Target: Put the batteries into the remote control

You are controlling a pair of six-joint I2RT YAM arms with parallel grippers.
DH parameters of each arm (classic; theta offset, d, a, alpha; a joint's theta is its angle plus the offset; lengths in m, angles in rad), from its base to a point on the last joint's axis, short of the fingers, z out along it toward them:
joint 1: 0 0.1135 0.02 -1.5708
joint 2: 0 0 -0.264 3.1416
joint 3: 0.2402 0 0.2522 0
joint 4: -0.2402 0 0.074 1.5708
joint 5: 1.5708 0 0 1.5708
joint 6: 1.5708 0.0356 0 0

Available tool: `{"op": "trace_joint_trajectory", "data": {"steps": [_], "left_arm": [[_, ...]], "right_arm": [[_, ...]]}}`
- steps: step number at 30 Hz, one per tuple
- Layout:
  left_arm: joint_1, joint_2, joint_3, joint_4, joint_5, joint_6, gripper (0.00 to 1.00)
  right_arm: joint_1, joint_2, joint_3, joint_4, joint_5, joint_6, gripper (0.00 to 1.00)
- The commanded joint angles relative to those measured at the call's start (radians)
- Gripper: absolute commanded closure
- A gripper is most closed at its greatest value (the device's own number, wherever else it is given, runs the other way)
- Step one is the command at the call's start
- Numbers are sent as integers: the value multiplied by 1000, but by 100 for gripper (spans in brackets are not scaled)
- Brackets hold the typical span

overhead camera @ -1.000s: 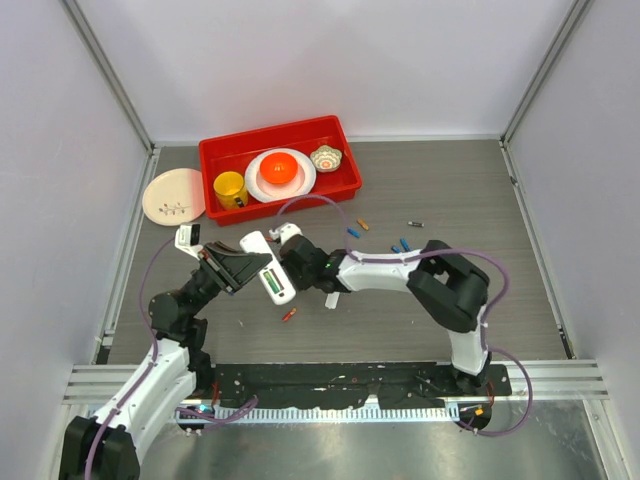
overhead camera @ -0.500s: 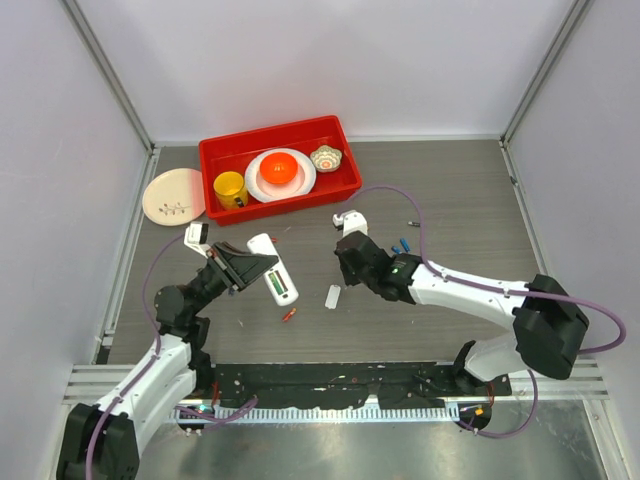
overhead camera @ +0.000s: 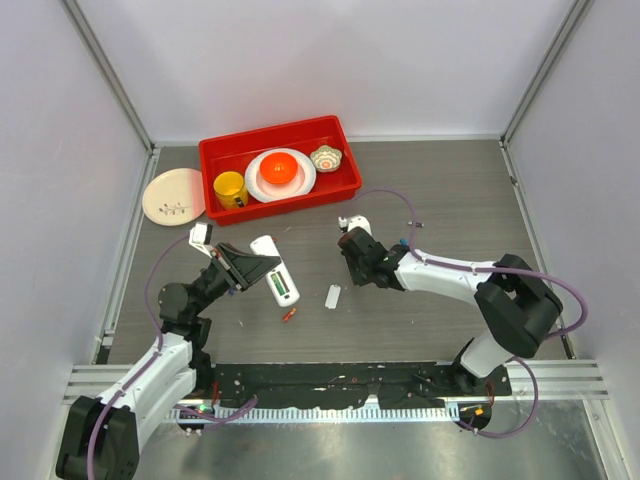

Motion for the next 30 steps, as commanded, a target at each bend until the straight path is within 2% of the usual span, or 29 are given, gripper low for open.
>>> {"op": "trace_joint_trajectory", "data": {"steps": [1, 8, 11, 12, 14, 15, 19, 23, 30], "left_arm": [[-4, -12, -3, 26, 25, 30, 100], [-10, -19, -3, 17, 32, 42, 100], [-21, -18, 5, 18, 37, 45, 100], [-26, -19, 10, 20, 37, 48, 100], [-36, -21, 14, 21, 39, 54, 100], [-40, -21, 17, 23, 39, 59, 100], [-53, -27, 14, 34, 36, 65, 100], [-67, -38, 4, 43, 29, 65, 100], [-76, -76, -19, 48, 19, 57, 100]], "right_arm": [[6, 32, 67, 13, -65, -105, 99], [6, 57, 139, 12, -25, -291, 99], [7, 78, 162, 26, -131, -459, 99], [10, 83, 175, 10, -159, -578, 99], [10, 80, 179, 6, -177, -686, 99], [12, 77, 173, -7, -203, -804, 99], [6, 45, 110, 37, -257, -1052, 99], [-20, 26, 70, 72, -336, -1172, 99], [-88, 61, 64, 51, -467, -1207, 99]]}}
